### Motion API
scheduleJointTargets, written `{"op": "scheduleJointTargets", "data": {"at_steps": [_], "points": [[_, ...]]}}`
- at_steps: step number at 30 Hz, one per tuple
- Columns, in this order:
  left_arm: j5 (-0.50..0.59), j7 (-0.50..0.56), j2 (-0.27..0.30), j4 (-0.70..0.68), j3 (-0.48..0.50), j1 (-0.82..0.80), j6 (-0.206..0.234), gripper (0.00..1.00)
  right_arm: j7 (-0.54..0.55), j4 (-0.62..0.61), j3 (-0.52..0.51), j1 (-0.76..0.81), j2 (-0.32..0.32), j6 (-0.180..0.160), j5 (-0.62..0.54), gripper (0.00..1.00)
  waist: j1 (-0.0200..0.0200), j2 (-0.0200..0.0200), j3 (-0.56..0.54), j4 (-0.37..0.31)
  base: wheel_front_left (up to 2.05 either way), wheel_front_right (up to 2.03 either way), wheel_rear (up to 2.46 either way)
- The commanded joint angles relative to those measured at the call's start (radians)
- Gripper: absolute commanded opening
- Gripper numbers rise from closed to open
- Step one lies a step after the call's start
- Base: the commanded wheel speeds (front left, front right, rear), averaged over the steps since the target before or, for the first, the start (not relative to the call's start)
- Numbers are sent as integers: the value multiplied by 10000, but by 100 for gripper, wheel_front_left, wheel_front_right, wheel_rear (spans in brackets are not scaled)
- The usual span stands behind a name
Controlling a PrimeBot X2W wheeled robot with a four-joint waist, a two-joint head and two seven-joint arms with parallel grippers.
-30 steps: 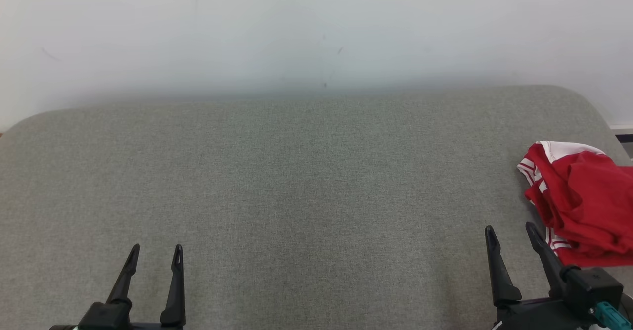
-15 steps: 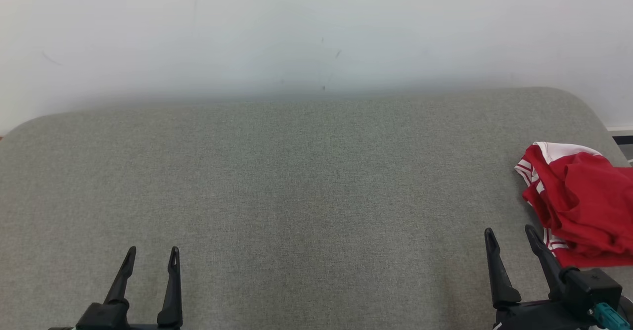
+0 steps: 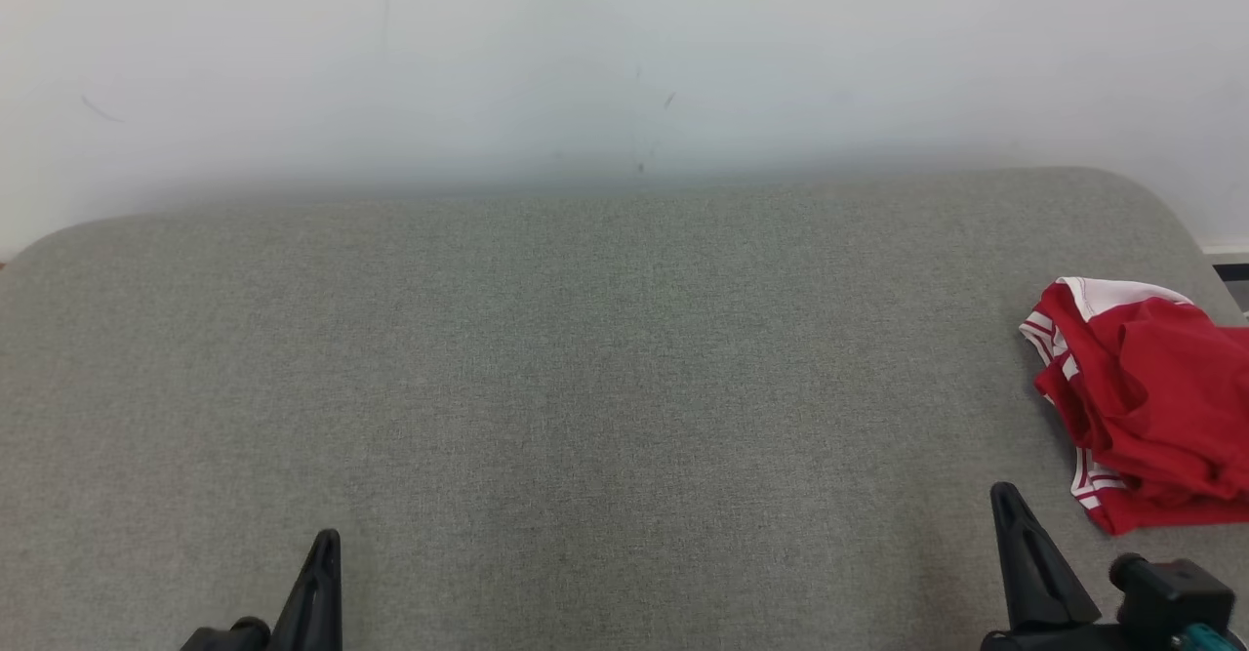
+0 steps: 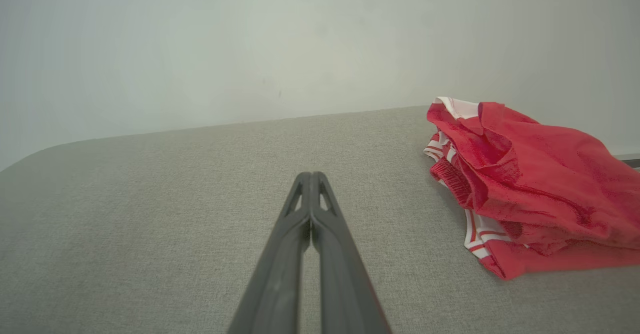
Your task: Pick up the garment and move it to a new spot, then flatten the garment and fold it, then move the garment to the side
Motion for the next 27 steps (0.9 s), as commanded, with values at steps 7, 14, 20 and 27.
{"op": "scheduleJointTargets", "data": {"at_steps": [7, 14, 20, 27], "points": [[-1305, 86, -128, -438, 297, 473, -478, 0, 63, -356, -345, 374, -203, -1, 1889, 0, 0, -1, -8, -1, 0, 0, 0], [-2352, 172, -344, -680, 471, 950, -901, 0, 278, -479, -694, 748, -210, -1, 3385, 0, 0, -1, -15, -1, 0, 0, 0], [-3320, 253, -550, -935, 629, 1399, -1289, 0, 554, -589, -1069, 1088, -130, -2, 4709, 0, 0, -1, -21, -1, 0, 0, 0], [-4194, 329, -746, -1163, 780, 1818, -1643, 0, 859, -686, -1451, 1384, -28, -2, 5909, 0, 0, -1, -28, -1, 0, 0, 0]]}}
